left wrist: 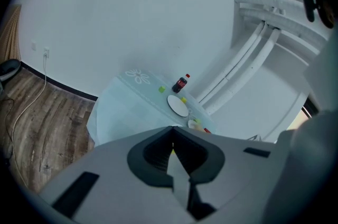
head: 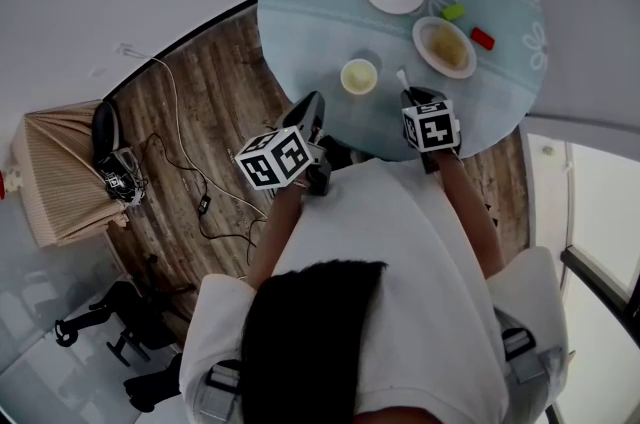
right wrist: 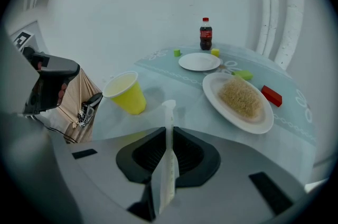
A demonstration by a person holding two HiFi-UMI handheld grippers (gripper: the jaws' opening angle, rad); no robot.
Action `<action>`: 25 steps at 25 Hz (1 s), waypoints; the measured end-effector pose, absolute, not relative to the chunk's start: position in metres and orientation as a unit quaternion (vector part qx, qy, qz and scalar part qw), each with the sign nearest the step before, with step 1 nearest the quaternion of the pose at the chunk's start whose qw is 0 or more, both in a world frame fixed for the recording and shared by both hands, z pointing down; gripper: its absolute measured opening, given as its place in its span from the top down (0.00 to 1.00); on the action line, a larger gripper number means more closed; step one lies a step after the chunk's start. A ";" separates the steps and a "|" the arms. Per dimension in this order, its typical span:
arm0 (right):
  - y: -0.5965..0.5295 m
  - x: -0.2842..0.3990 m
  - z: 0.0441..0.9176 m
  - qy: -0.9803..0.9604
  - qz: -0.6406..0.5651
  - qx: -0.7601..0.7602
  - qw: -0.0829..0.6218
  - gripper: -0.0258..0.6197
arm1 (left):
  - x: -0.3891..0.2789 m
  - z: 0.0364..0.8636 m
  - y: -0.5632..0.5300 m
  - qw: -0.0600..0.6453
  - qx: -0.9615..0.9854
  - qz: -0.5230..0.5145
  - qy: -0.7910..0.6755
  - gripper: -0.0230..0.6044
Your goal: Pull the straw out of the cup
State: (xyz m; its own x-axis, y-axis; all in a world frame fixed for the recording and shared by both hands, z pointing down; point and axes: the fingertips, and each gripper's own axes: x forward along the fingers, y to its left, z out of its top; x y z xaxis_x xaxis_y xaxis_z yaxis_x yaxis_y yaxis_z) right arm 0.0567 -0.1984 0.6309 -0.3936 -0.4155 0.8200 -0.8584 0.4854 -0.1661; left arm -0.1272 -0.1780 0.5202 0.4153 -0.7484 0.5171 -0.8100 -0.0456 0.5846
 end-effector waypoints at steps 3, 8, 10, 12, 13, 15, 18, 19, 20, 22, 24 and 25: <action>-0.199 0.060 0.636 -0.775 0.305 0.411 0.370 0.87 | -0.122 0.522 -0.179 0.431 0.728 0.039 -0.533 0.95; -0.196 0.061 0.640 -0.769 0.313 0.414 0.372 0.87 | -0.123 0.523 -0.178 0.431 0.726 0.032 -0.534 0.95; -0.195 0.062 0.643 -0.767 0.317 0.415 0.372 0.87 | -0.124 0.522 -0.177 0.433 0.726 0.027 -0.535 0.95; -0.194 0.063 0.644 -0.766 0.319 0.416 0.373 0.87 | -0.125 0.522 -0.176 0.432 0.724 0.025 -0.536 0.95; -0.194 0.063 0.644 -0.765 0.319 0.416 0.374 0.87 | -0.126 0.522 -0.176 0.432 0.724 0.025 -0.537 0.95; -0.195 0.063 0.643 -0.764 0.320 0.416 0.374 0.87 | -0.126 0.521 -0.176 0.432 0.724 0.024 -0.537 0.95; -0.194 0.064 0.647 -0.759 0.332 0.419 0.372 0.87 | -0.127 0.521 -0.176 0.433 0.722 0.023 -0.539 0.95; -0.193 0.065 0.649 -0.757 0.335 0.419 0.374 0.87 | -0.128 0.521 -0.176 0.433 0.722 0.022 -0.540 0.95; -0.192 0.065 0.649 -0.756 0.336 0.418 0.376 0.87 | -0.129 0.522 -0.176 0.434 0.721 0.020 -0.540 0.95; -0.192 0.064 0.650 -0.757 0.334 0.415 0.379 0.87 | -0.130 0.524 -0.177 0.443 0.718 0.012 -0.537 0.95; -0.192 0.064 0.650 -0.757 0.336 0.412 0.378 0.87 | -0.132 0.528 -0.176 0.457 0.712 0.000 -0.532 0.95; -0.192 0.063 0.650 -0.757 0.340 0.412 0.376 0.87 | -0.132 0.529 -0.176 0.462 0.710 -0.004 -0.532 0.95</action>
State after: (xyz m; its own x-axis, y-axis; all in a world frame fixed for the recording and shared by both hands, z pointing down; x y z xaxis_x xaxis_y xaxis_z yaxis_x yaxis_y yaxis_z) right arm 0.0633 -0.1921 0.6500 -0.3783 -0.3680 0.8494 -0.8790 0.4305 -0.2050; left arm -0.1324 -0.1761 0.5290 0.4344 -0.7587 0.4854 -0.7511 -0.0077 0.6601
